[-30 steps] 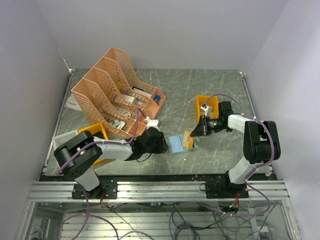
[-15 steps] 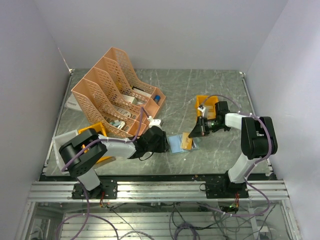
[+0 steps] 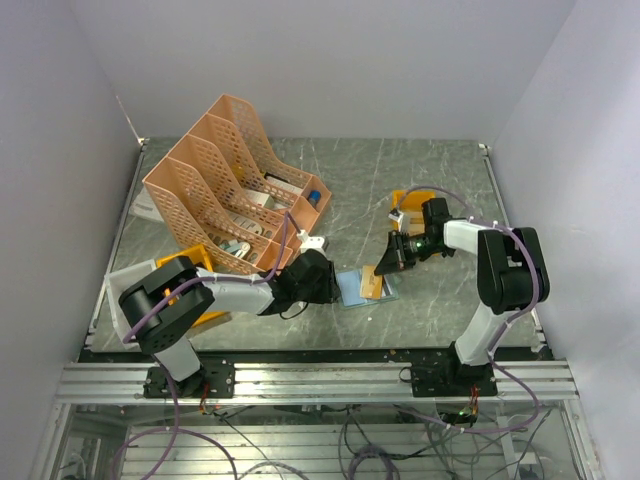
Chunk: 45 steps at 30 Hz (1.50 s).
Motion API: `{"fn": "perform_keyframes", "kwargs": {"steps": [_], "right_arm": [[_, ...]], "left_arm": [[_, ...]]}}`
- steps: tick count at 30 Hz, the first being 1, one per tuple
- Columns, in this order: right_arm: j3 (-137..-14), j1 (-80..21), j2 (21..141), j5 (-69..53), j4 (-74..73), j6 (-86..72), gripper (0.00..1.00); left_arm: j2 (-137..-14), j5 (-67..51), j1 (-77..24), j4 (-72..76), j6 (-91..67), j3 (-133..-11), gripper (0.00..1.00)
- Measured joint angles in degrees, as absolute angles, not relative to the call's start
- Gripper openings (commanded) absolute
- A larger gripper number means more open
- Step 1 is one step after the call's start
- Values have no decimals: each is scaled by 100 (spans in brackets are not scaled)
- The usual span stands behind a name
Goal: Put the credit cards into the card holder
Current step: Insert the credit card into the card holder.
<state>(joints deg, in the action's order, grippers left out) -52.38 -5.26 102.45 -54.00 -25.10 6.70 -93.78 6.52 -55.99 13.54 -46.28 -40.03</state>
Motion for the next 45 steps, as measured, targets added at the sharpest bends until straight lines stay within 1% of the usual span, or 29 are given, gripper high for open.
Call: {"fn": "perform_keyframes", "kwargs": {"steps": [6,19,31,45], "right_arm": [[-5518,-604,10422,-5166,-2860,740,0],[-6062,-838,10890,-5065,-3629,1166,0],[-6165,-967,10901,-4884,-3795,1157,0],[-6578,-1085,11240,-4862,-4104,1186,0]], "left_arm": [[-9378,668,-5601,1275,-4578,-4069,47],[-9378,674,-5601,1249,-4560,-4075,47],[-9376,674,-5601,1253,-4560,-4073,47],[-9376,679,-5599,1236,-4532,-4073,48]]}}
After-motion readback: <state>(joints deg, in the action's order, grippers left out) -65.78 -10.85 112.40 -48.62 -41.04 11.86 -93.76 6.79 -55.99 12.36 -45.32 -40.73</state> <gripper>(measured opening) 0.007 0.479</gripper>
